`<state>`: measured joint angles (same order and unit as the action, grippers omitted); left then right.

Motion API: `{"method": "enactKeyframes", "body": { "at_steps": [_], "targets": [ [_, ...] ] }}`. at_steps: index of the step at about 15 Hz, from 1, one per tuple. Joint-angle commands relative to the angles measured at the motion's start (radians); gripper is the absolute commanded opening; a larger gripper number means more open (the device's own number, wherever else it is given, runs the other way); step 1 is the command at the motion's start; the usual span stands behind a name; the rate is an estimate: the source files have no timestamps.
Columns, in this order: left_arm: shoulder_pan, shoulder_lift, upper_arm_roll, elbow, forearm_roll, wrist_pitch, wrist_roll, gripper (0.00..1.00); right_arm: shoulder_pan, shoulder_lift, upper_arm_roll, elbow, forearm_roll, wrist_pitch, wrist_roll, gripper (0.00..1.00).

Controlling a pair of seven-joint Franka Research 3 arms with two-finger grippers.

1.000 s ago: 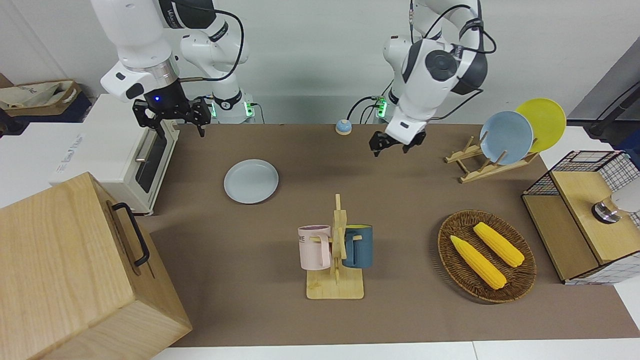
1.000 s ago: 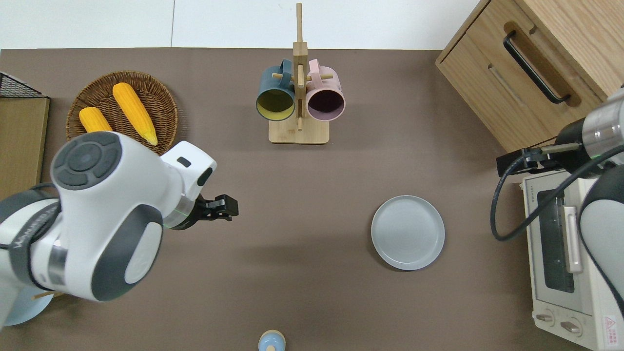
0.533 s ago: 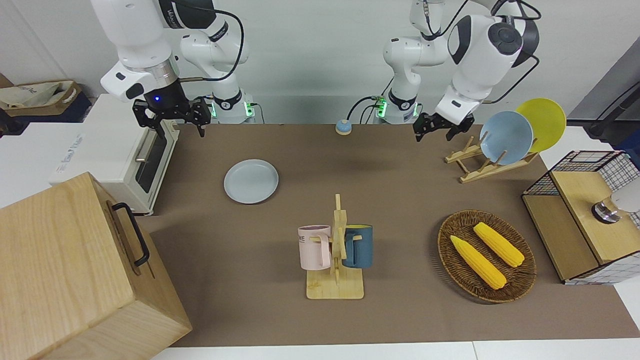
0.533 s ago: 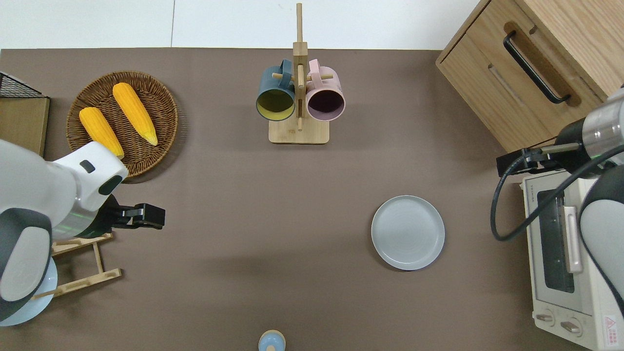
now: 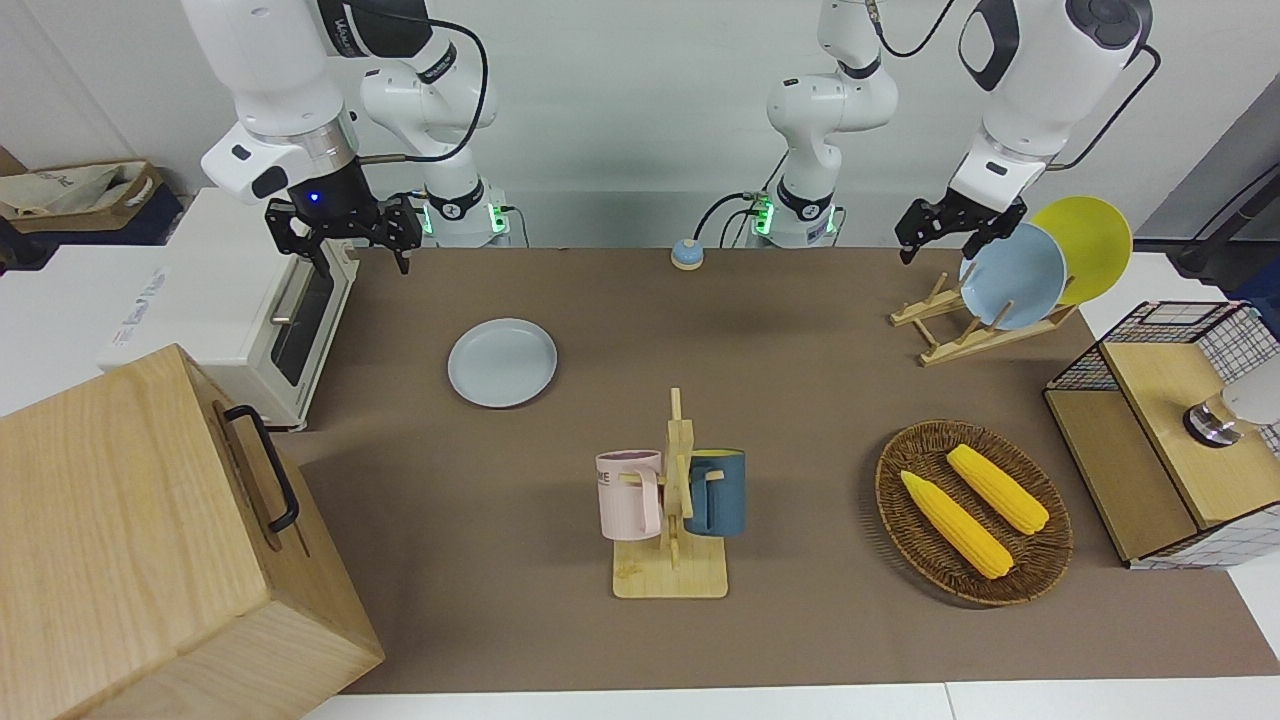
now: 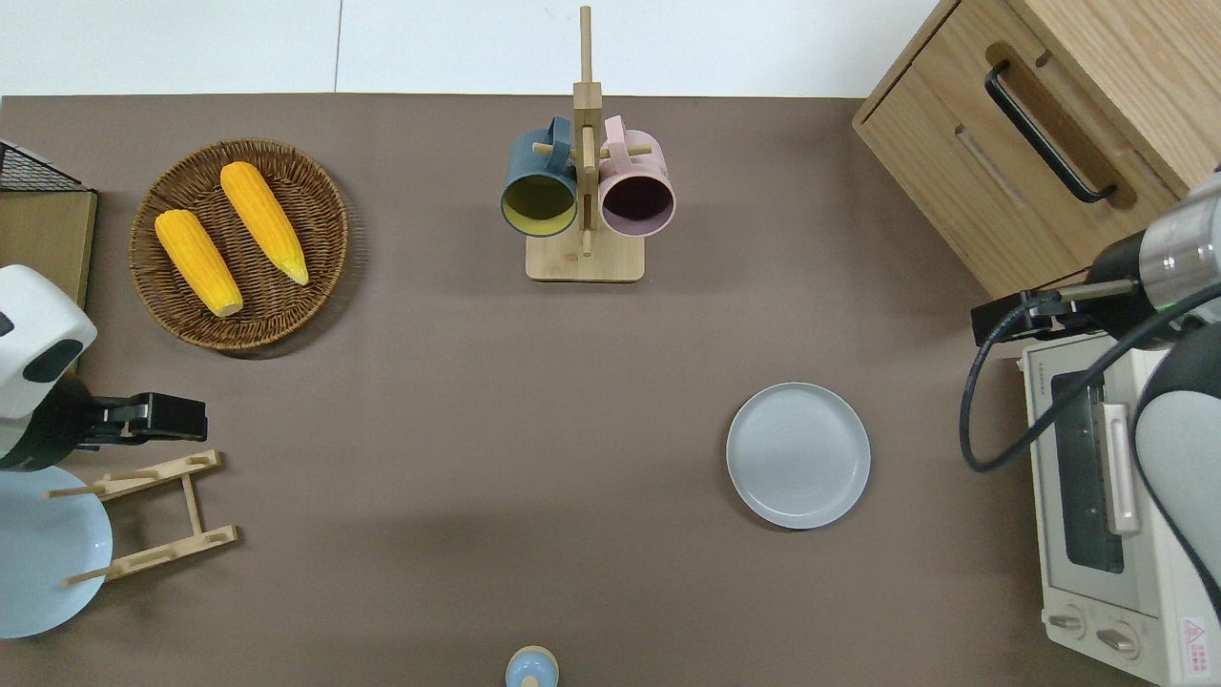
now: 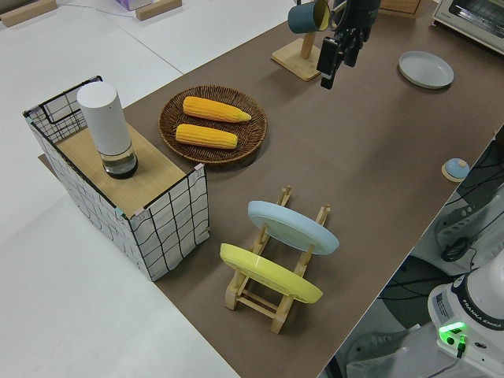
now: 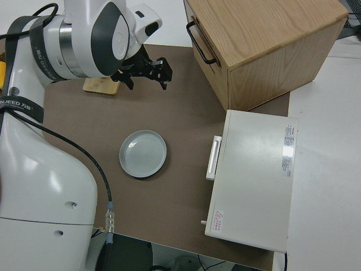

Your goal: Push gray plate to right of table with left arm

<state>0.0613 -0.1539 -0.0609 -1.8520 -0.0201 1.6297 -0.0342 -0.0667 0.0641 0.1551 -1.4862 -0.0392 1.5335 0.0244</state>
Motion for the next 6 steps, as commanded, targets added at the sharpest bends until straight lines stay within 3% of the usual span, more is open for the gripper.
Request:
{"method": "enactKeyframes", "body": {
  "at_steps": [1, 6],
  "targets": [
    [0.003, -0.003, -0.002, 0.016, 0.019, -0.016, 0.039, 0.99, -0.001, -0.006, 0.0, 0.001, 0.007, -0.01, 0.005, 0.983],
    [-0.005, -0.004, -0.008, 0.016, 0.019, -0.014, 0.037, 0.99, -0.001, -0.006, 0.0, 0.001, 0.007, -0.01, 0.003, 0.983]
  ]
}}
